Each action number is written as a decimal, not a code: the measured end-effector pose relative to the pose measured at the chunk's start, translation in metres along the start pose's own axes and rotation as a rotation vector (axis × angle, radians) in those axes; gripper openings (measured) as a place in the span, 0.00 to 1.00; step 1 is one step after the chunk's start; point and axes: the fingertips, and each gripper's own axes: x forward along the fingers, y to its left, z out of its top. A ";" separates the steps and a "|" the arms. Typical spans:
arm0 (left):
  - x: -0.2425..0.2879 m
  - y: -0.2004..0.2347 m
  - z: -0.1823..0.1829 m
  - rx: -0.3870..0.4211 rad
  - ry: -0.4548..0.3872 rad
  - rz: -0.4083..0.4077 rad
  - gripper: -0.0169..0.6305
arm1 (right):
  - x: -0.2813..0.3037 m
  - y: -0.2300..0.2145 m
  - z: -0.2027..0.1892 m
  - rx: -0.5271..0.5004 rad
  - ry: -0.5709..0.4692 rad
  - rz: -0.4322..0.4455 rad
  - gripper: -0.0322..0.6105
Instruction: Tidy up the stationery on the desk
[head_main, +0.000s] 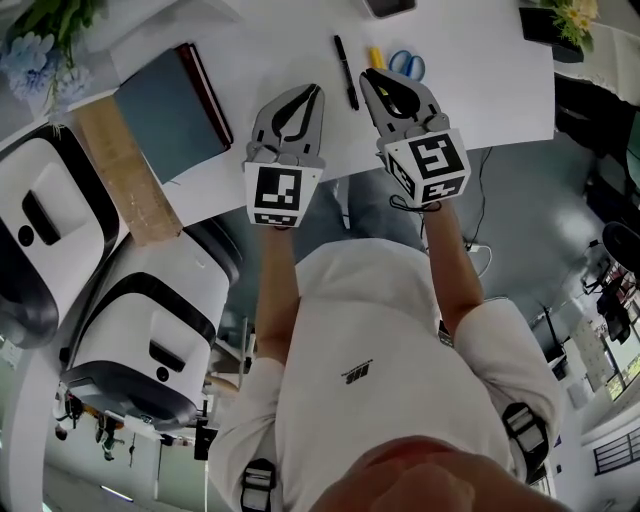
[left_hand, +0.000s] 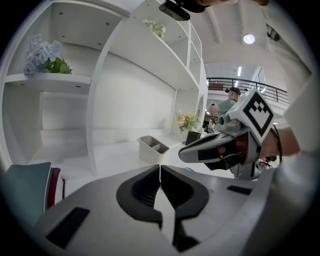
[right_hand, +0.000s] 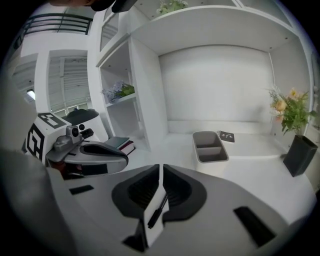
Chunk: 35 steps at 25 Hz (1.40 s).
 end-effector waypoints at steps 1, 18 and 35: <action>0.002 0.000 0.000 -0.001 0.002 0.001 0.03 | 0.003 -0.002 0.000 -0.001 0.005 0.005 0.06; 0.046 0.022 -0.012 -0.016 0.029 0.020 0.03 | 0.076 -0.021 -0.025 0.002 0.137 0.035 0.08; 0.051 0.024 -0.017 -0.040 0.037 0.042 0.03 | 0.111 -0.028 -0.048 -0.008 0.304 0.024 0.15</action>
